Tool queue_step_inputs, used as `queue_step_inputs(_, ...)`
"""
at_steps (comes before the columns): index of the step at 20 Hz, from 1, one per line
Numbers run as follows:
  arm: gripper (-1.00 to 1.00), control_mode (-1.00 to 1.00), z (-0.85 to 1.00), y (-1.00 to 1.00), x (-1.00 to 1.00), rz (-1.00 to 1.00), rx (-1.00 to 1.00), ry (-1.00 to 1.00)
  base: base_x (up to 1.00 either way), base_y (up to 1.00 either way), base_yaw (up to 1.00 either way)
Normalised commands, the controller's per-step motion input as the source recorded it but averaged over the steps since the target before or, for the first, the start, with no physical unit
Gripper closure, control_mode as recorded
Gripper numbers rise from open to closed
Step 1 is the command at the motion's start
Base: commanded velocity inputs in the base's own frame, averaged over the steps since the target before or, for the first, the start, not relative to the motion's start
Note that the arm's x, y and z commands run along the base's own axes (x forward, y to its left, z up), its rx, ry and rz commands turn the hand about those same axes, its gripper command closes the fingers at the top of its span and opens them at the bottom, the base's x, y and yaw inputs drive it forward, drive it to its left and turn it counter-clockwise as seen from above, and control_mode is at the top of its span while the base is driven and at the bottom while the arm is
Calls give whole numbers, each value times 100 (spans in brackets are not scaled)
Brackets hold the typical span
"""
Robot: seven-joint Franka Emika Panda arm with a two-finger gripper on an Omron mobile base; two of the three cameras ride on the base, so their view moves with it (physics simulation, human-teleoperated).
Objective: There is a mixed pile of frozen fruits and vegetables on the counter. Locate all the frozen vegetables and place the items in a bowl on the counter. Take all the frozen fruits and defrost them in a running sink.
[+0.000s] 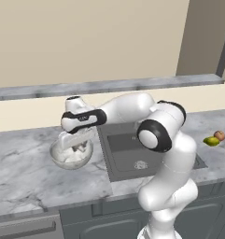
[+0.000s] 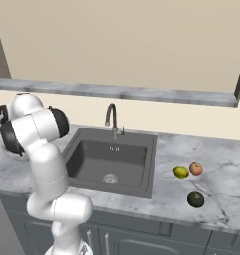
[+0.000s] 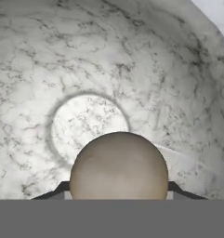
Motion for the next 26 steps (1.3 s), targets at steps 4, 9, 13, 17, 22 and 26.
queue_step_inputs(4, -100, -100, -19, 22, 0, 0, 0, 4, 0, 0, 0)
queue_step_inputs(9, -100, -100, 0, 0, 0, 0, 0, 0, 0, 0, 0)
queue_step_inputs(13, -100, -100, 0, 0, 0, 0, 0, 0, 0, 0, 0)
queue_step_inputs(17, -100, -100, 32, -30, -3, 0, 0, 2, 0, 0, 0)
queue_step_inputs(22, -100, -100, 65, -52, -6, 1, 0, -1, 0, 0, 0)
queue_step_inputs(26, -100, -100, 19, -77, -25, 11, 7, -6, 0, 0, 0)
